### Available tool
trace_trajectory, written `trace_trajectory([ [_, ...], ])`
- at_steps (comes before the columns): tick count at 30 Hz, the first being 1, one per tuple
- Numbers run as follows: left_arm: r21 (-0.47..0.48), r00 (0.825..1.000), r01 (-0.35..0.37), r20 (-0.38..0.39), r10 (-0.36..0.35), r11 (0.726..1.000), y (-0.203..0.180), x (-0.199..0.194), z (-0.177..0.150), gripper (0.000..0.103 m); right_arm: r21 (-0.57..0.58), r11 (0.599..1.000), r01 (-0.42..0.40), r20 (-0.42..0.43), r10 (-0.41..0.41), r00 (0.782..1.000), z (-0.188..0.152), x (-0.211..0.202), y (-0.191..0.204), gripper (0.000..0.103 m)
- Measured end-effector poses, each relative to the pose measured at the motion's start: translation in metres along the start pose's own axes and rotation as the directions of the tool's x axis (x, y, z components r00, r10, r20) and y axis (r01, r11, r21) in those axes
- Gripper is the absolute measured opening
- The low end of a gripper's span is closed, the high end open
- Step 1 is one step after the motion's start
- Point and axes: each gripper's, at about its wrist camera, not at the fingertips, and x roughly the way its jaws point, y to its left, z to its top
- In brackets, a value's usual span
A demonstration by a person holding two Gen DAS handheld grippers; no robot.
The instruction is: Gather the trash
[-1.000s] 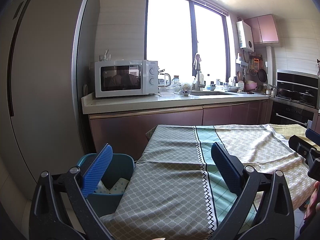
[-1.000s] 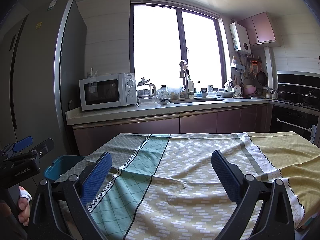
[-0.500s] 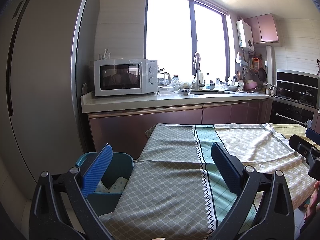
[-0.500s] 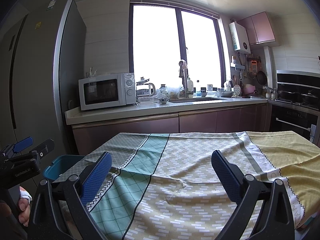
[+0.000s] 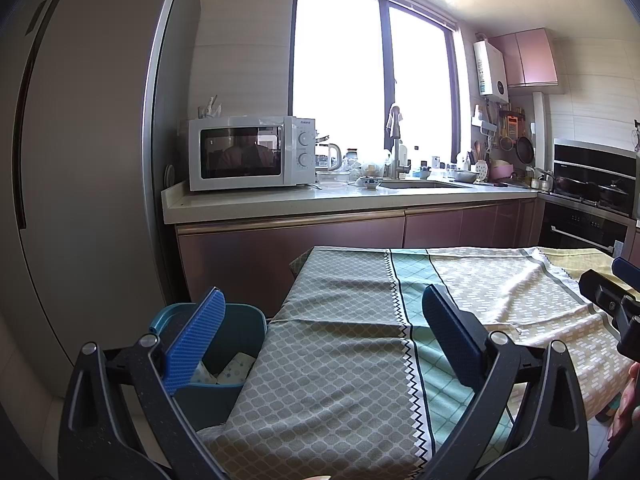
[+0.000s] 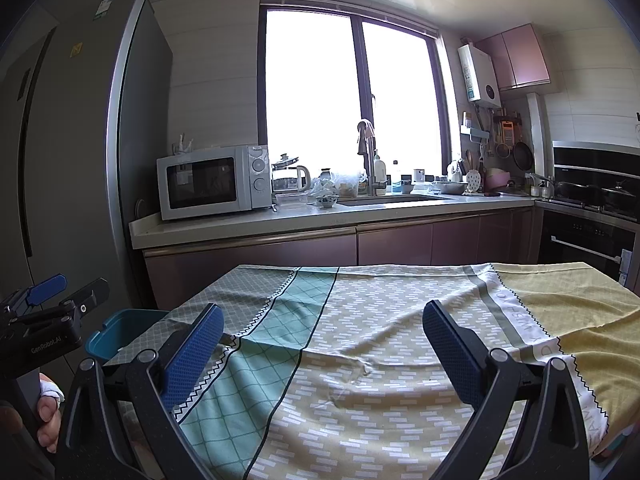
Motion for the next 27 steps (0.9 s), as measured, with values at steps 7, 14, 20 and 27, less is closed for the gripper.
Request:
trace_trajectory([
  [7,0.0,1.0,0.002,-0.002,-0.002,1.0,-0.001,0.0,-0.002,0.097,0.001,1.0,0.0,0.0,0.0,1.0,0.0,0.0,-0.001,0.096],
  [14,0.009,1.0,0.007,-0.002,-0.007,1.0,-0.005,0.002,-0.004,0.097,0.005,1.0,0.005,0.001,-0.005,1.0,0.0,-0.001,-0.001,0.096],
  [20,0.009,0.999,0.03,-0.043,-0.03,1.0,-0.012,0.012,-0.005,0.097,0.012,1.0,0.013,-0.002,-0.013,1.0,0.0,0.0,-0.004,0.096],
  [27,-0.016,0.971,0.085,-0.225,-0.086,0.996,-0.024,0.072,-0.003,0.097,0.018,0.999,0.034,-0.074,-0.032,0.997,-0.004,0.018,-0.024,0.096],
])
